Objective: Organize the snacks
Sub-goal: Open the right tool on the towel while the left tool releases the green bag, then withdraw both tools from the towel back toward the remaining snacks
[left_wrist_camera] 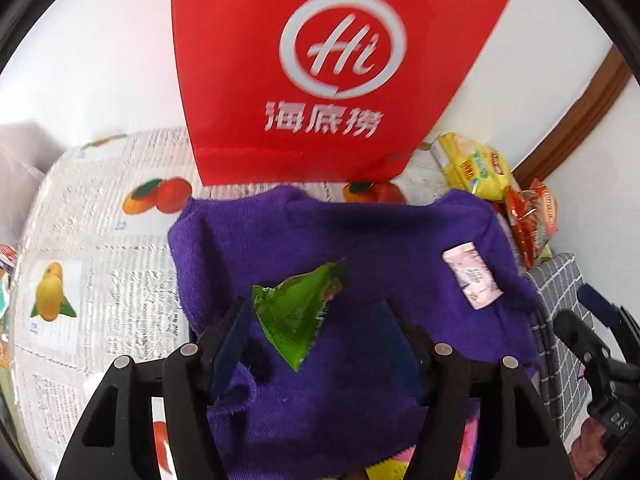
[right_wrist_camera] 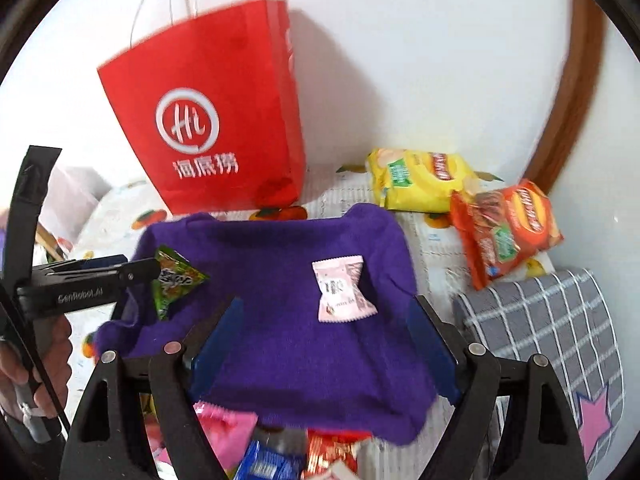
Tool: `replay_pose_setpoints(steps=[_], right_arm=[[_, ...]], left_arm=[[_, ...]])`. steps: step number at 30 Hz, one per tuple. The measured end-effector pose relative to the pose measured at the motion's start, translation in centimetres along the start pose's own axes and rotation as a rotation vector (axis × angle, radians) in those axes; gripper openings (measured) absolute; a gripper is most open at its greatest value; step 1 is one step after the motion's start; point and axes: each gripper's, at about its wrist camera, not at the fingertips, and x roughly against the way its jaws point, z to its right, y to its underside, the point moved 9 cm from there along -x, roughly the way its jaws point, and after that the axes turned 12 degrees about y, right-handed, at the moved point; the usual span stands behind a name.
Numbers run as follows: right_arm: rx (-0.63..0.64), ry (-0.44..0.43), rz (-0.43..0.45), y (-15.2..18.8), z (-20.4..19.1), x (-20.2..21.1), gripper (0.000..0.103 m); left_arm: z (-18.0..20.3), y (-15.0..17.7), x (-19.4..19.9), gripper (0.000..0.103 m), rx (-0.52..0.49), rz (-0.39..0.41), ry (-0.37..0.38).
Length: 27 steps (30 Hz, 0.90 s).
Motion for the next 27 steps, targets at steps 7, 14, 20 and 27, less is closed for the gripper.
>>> replay_pose_setpoints(steps=[7,14,20,27], right_arm=[[-0.053,0.002,0.001,3.4,1.8,4.7,0.083],[-0.078,-0.01,-0.002,6.7,2.1,7.2,0.083],[-0.092,-0.021,-0.01,8.9,1.7,7.9,0.082],[-0.06,-0.021,-0.013,11.3,0.4,8.6,0.082]], left_arm=[[3.1,0.2,3.9,0.063,-0.052,0.063,0.025],[4.2,3.4,7.0,0.063,-0.091,0.08,0.041],[3.7,6.6,8.5,0.063,-0.119,0.079,0.033],[3.6,9.7,9.2,0.063,-0.123,0.07,0.061]])
